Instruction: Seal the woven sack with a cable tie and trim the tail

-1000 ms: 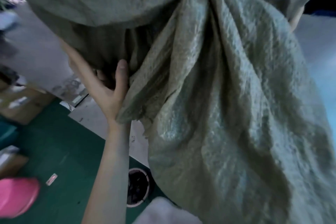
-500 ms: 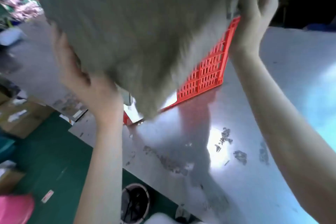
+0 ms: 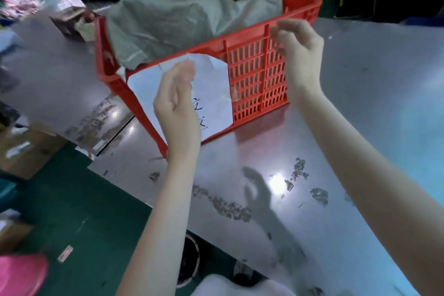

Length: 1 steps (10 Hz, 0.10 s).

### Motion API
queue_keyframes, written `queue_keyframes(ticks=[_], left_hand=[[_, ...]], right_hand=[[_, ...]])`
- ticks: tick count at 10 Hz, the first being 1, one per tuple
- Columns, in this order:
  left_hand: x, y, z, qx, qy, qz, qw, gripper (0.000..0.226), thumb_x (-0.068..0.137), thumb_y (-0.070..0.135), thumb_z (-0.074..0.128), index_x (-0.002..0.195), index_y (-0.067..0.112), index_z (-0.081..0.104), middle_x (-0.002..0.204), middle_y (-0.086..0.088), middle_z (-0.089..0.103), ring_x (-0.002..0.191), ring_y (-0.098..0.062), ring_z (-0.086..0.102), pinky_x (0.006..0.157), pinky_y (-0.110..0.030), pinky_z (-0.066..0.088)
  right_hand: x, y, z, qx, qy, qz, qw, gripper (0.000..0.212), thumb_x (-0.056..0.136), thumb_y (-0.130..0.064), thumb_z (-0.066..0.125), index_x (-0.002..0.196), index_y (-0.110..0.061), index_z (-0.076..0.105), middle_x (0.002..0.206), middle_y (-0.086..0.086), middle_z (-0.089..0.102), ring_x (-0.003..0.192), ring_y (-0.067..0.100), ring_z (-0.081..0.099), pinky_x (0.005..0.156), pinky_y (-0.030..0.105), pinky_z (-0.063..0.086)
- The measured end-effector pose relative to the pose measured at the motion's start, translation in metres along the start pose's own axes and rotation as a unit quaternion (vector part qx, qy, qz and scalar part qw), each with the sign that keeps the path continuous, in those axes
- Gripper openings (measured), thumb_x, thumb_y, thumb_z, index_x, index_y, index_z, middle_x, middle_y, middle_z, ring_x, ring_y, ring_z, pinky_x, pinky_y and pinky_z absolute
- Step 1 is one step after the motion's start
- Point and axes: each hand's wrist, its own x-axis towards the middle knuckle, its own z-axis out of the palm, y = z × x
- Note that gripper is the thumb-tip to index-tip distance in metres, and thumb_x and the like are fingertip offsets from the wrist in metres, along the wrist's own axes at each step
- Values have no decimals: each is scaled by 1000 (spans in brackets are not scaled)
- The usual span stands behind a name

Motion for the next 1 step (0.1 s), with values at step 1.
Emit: queue_keyframes(ticks=[1], left_hand=[[-13,-10,6,-40,-18,-121,992,23,98,14,48,94,19,70,110,-1,72,102,-13,70,85,-20,49]], right_hand=[[-15,12,-10,1,-6,62,998,18,75,-16,53,86,-16,67,89,10,72,86,20,67,86,39,53]])
